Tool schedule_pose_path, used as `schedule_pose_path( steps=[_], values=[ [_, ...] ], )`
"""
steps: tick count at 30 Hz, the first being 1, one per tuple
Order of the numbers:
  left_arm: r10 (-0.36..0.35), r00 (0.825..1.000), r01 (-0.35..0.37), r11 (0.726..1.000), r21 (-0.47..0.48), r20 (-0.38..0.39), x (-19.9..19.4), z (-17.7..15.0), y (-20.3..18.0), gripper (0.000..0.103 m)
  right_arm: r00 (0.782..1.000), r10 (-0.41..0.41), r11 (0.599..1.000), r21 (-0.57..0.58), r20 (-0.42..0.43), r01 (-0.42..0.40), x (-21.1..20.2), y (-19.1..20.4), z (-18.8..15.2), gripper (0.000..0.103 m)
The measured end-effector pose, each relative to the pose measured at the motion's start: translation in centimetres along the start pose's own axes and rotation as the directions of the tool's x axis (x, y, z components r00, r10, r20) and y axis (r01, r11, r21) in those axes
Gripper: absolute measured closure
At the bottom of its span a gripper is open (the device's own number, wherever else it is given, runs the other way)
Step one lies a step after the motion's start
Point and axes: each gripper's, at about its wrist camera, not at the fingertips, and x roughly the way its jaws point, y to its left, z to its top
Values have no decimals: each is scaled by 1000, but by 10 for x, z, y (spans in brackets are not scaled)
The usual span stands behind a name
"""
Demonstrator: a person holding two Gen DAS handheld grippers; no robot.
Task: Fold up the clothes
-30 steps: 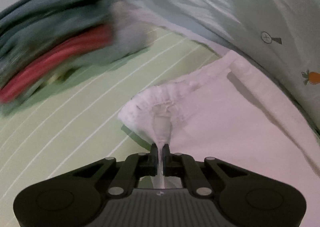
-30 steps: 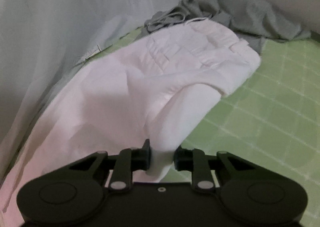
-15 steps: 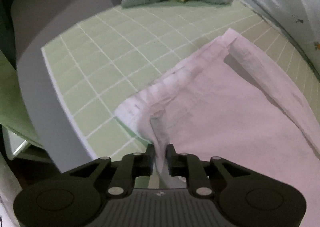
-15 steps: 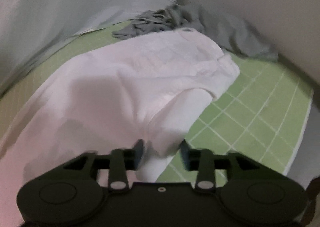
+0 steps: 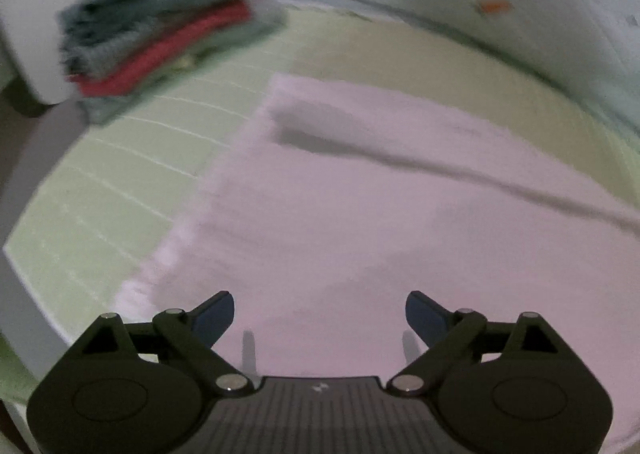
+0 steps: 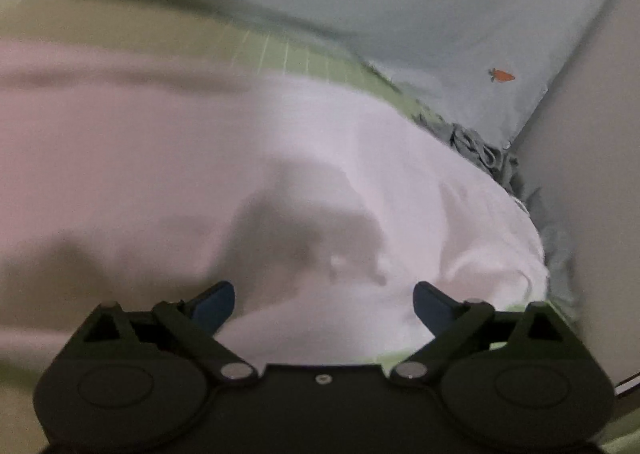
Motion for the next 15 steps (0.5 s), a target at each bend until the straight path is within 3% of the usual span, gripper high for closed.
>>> schedule_pose_path(
  steps=[5,7,11,15],
  values=[
    [5,995,4,996,85,-101,24,-20,-18,9,996,6,999,44,-94,-2,-1,-16,-29,5],
    [13,991,-2,996,88,-130,31,-27,-20,4,993,8,998,61,-114,-1,-5,-21,-34,5],
    [5,991,3,998,59,-134,34,-31,-12,0,995,-49,997,-67,-81,44,-8,-9,-29,5],
    [0,991,8,998,58,-137,35,-30,-11,0,996,-83,962,-256,43,92,-9,20,-19,5]
  ],
)
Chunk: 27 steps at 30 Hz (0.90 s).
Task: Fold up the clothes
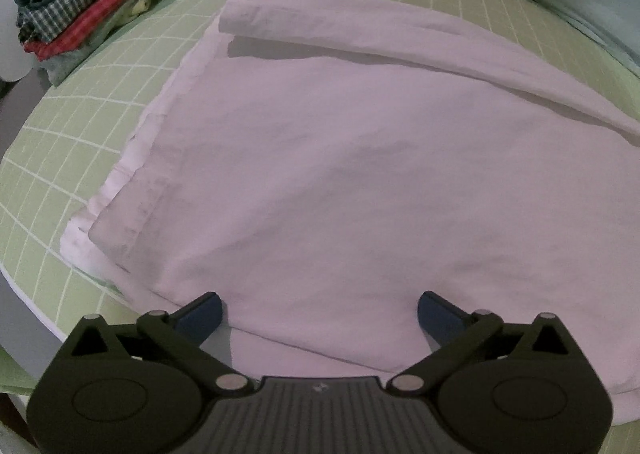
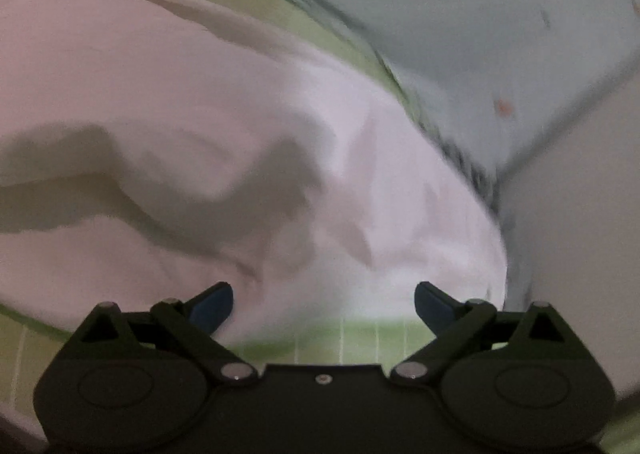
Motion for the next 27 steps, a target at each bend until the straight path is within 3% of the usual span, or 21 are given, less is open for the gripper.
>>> schedule_pose_path(
  steps=[6,8,11,13,17,21,24,27],
  values=[
    [-7,1000,7,1000,4,-6,-2,-1,-1,0,999,-19,991,-130,36,24,21,17,21,0],
    [-9,1000,9,1000,7,-4,-2,-1,-1,0,998,18,986,-166,64,-7,18,17,21,2],
    [-12,1000,12,1000,11,-3,-2,-1,-1,0,980,157,974,-182,121,-134,2,16,21,1],
    [-15,1000,15,1000,16,-4,-1,0,0,0,972,178,965,-222,156,-142,-7,26,20,1],
    [-17,1000,17,1000,24,-7,-1,1,1,0,967,103,954,-300,235,-28,-1,45,27,1],
    [-21,1000,21,999,34,-9,1,3,1,0,961,46,962,-272,271,31,16,49,39,1],
    [-24,1000,24,999,40,-8,3,5,3,0,963,-69,958,-254,259,137,22,50,44,1],
    [-25,1000,26,999,42,-5,3,5,3,0,974,-102,969,-201,202,143,19,36,37,0]
  ],
)
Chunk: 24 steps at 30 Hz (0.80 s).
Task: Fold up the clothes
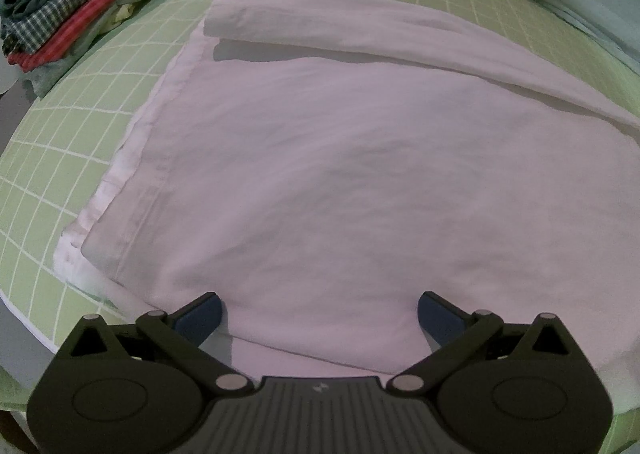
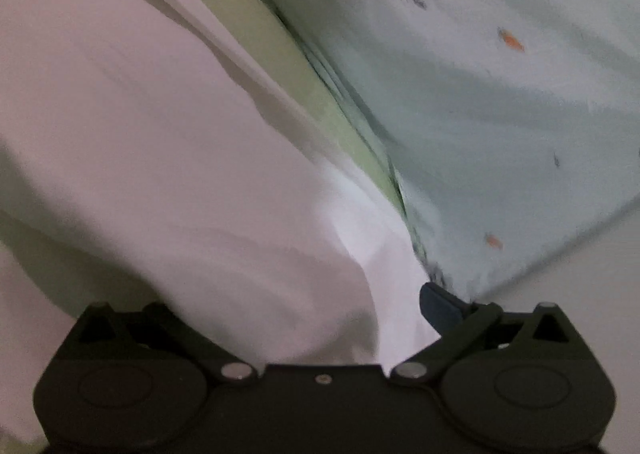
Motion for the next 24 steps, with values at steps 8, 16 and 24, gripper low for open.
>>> schedule_pose_path(
  steps=[8,16,24],
  values=[
    [-3,1000,2,1000,8,14,1,-1,0,0,984,-57,994,85,-167,72,7,-31,-28,0],
    [-6,1000,6,1000,19,25,1,-1,-1,0,972,-233,970,64,-37,235,-16,-33,-15,1],
    [-1,1000,1,1000,-1,31,-1,-4,12,0,936,-352,932,94,14,349,-58,-51,-23,0]
  ],
)
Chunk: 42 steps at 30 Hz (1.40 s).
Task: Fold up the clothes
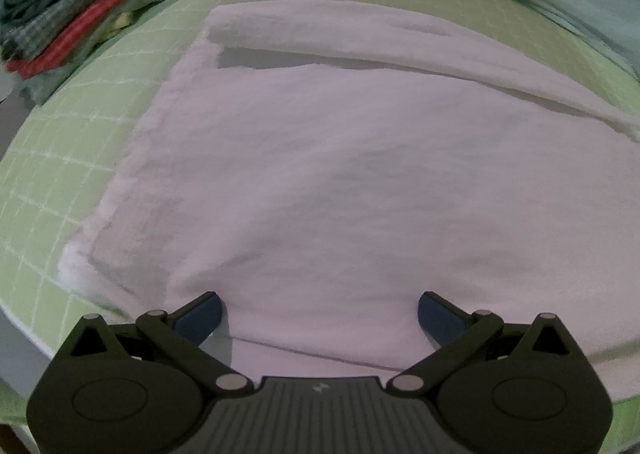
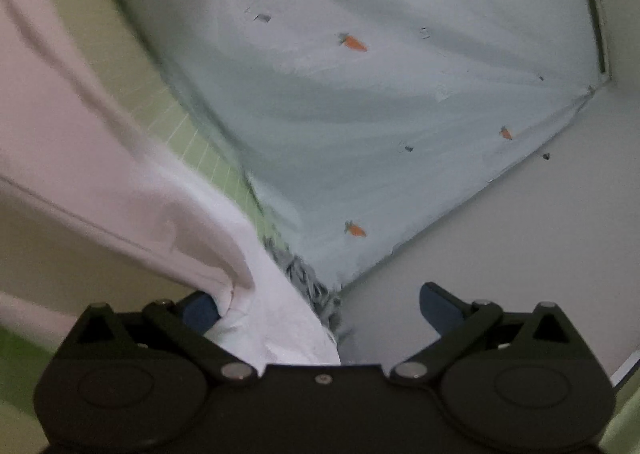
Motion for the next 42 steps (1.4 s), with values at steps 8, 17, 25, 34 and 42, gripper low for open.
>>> schedule_pose_path(
  steps=[8,17,25,34,42],
  values=[
    [16,1000,-16,1000,-17,2,-4,-4,21,0,966,142,990,28,-214,-139,-3,10,-28,1],
    [90,996,-93,972,-215,-22,-10,-17,85,0,905,205,978,116,-374,-174,-8,21,-46,1],
    [98,995,-98,967,-235,-12,-11,-22,96,0,879,235,965,205,-416,-161,-3,16,-50,1],
    [98,995,-96,957,-273,-7,-12,-24,101,0,910,247,957,229,-332,-176,-12,13,-29,1],
    [75,995,-41,912,-408,68,-26,-34,122,18,933,269,937,289,-241,-195,-9,-6,-13,1]
  ],
)
